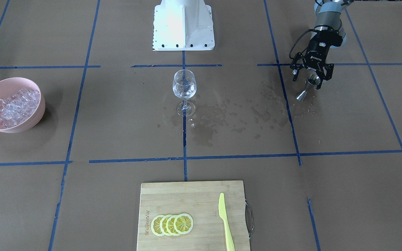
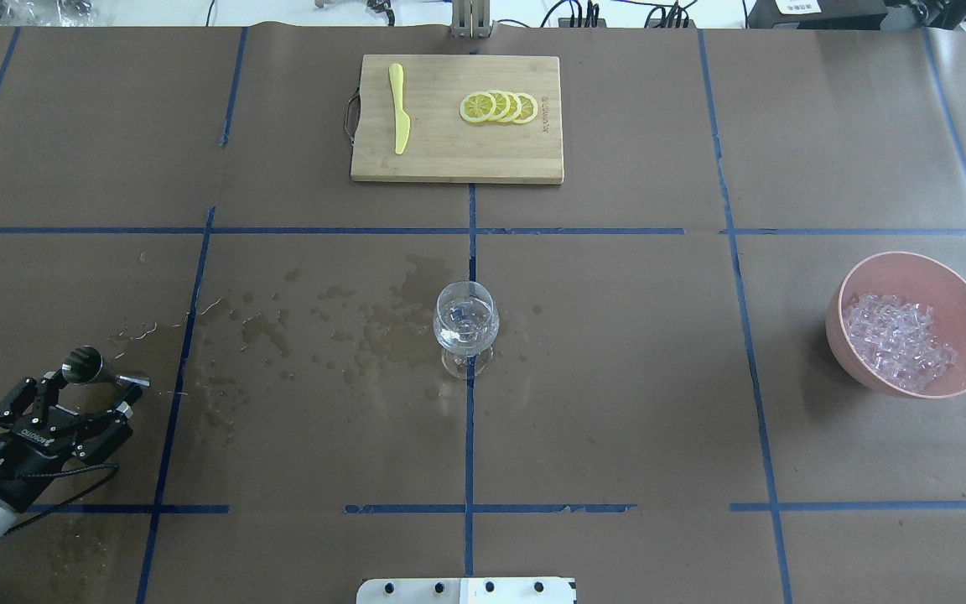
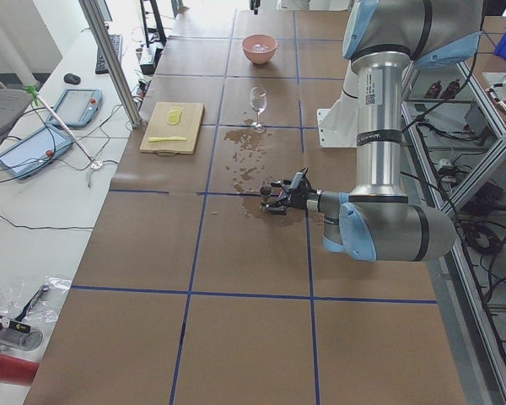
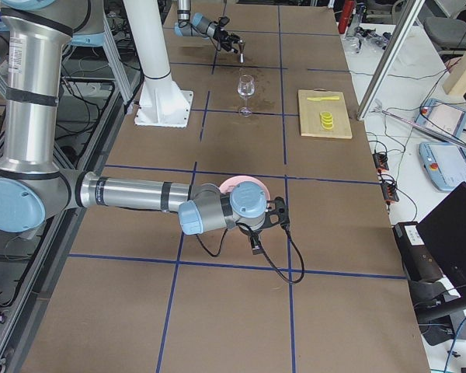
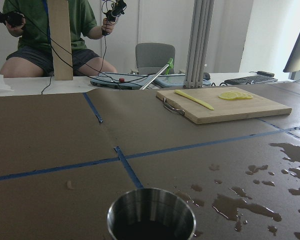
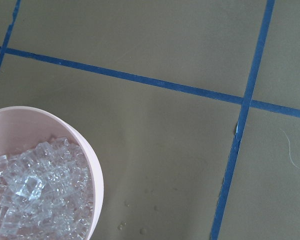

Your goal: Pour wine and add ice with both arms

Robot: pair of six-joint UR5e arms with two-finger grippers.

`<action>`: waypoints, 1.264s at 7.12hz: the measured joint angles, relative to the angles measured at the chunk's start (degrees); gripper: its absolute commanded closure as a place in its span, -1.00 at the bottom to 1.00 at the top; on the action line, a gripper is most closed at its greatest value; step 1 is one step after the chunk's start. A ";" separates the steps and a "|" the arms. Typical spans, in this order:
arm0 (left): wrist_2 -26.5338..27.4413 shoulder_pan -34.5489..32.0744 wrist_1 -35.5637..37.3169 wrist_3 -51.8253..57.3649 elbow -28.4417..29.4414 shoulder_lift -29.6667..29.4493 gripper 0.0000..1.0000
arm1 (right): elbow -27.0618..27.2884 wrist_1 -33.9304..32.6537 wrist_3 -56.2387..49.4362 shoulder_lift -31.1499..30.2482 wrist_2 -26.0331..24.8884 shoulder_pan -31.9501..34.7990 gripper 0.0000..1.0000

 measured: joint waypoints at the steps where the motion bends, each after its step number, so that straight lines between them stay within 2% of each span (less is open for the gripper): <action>1: 1.74 0.10 -0.03 0.02 0.57 -0.43 -0.98 | 0.00 0.00 0.00 0.00 0.00 0.00 -1.00; 5: 3.17 0.20 0.71 0.07 1.45 -0.80 -0.93 | -0.02 0.00 0.00 0.00 0.02 0.00 -1.00; 9: 0.12 0.20 0.95 -0.10 2.05 -0.74 -0.88 | -0.28 0.00 0.00 0.00 0.00 0.00 -1.00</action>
